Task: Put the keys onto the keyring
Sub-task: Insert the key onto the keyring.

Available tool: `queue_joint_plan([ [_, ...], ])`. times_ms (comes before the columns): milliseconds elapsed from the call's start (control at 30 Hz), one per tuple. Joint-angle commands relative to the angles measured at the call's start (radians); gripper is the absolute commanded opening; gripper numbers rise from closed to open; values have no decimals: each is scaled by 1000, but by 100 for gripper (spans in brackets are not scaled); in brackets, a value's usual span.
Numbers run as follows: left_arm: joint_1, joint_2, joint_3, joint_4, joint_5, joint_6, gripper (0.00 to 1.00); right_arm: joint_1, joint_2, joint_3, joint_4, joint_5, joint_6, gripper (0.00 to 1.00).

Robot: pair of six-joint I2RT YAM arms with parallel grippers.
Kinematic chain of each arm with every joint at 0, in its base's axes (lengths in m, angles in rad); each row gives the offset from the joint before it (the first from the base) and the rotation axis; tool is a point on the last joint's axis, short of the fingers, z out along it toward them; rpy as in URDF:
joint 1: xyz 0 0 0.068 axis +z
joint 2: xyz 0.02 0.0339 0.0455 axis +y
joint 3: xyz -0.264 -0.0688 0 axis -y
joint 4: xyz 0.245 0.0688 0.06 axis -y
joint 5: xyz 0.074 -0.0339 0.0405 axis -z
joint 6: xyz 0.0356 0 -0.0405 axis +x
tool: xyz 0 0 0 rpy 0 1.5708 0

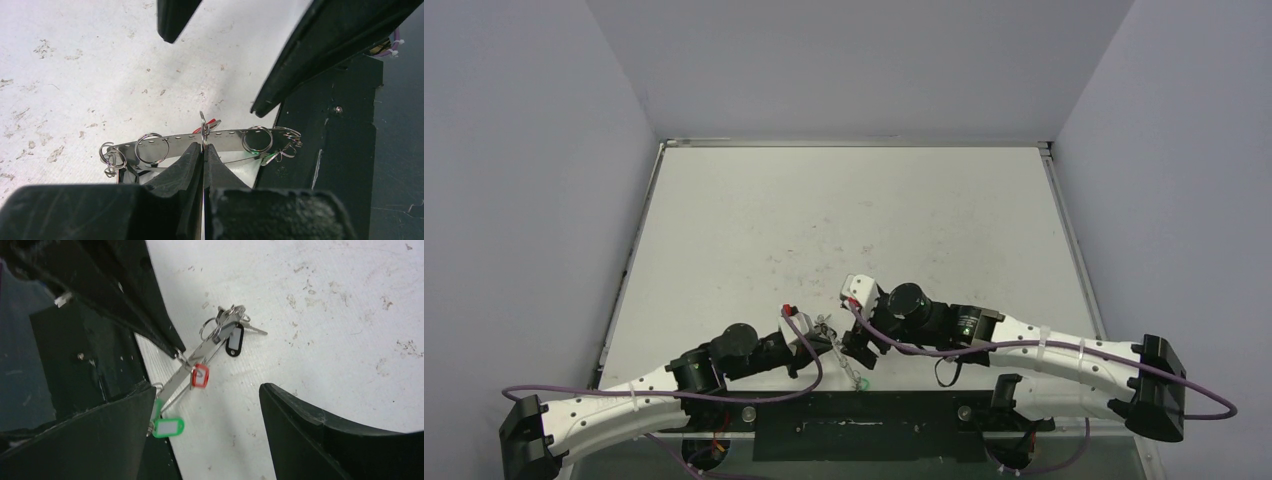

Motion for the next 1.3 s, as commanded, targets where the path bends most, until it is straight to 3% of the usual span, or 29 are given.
queue_joint_plan([
  [0,-2,-9,33,55,4,0,0,-4,-64,-91,154,-114,-188,77],
  [300,-2,-19,31,58,20,2,0,-52,-57,-194,377,-304,-353,67],
  [500,-2,-27,30,53,21,3,0,-114,-11,-178,402,-441,-382,51],
  [800,-2,-28,30,54,22,5,0,-124,49,-173,418,-516,-408,46],
  [933,-2,-27,30,54,23,5,0,-124,75,-175,458,-532,-393,39],
  [1033,-2,-27,30,52,22,5,0,-124,97,-168,471,-535,-384,33],
  [1200,-2,-32,32,46,22,7,0,-124,116,-153,454,-532,-392,5],
  [1267,-2,-36,33,40,22,6,0,-123,116,-145,431,-530,-402,0],
])
